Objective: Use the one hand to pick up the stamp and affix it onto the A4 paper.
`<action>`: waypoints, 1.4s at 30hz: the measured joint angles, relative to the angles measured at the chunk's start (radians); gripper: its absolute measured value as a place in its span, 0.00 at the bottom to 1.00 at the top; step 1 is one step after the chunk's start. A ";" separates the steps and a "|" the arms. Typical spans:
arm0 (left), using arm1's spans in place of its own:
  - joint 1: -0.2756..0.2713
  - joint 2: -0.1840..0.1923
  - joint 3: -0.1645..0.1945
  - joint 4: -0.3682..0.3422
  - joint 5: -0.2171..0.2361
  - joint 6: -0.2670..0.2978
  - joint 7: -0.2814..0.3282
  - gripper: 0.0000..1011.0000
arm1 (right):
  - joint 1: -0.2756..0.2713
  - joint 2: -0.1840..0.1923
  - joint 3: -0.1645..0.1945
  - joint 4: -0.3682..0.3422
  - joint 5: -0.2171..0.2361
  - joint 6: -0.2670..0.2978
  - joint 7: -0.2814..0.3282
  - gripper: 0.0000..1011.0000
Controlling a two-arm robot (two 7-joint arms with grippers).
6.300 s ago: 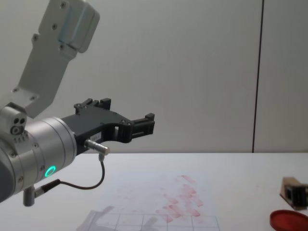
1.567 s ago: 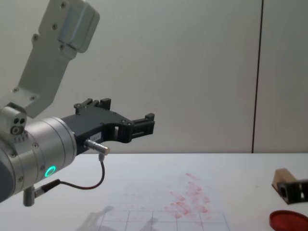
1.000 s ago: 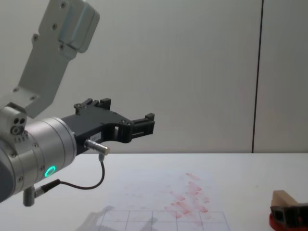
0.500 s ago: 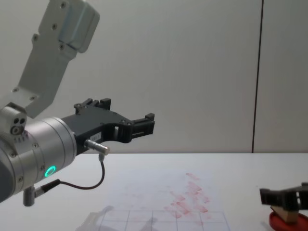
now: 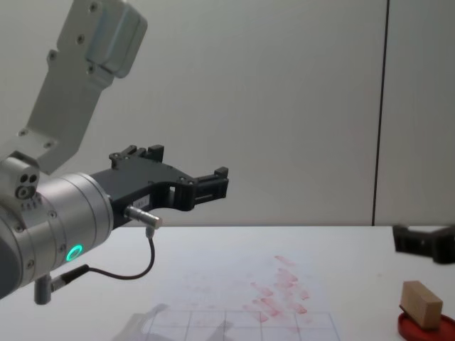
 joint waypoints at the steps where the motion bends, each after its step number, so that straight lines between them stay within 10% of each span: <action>1: 0.000 0.000 0.000 0.000 0.000 0.000 0.000 0.98 | -0.005 0.002 0.000 -0.007 -0.006 -0.008 -0.003 0.99; 42: 0.000 0.000 0.000 0.000 0.000 0.000 0.000 0.98 | -0.103 0.037 -0.005 -0.152 -0.096 -0.144 -0.061 0.99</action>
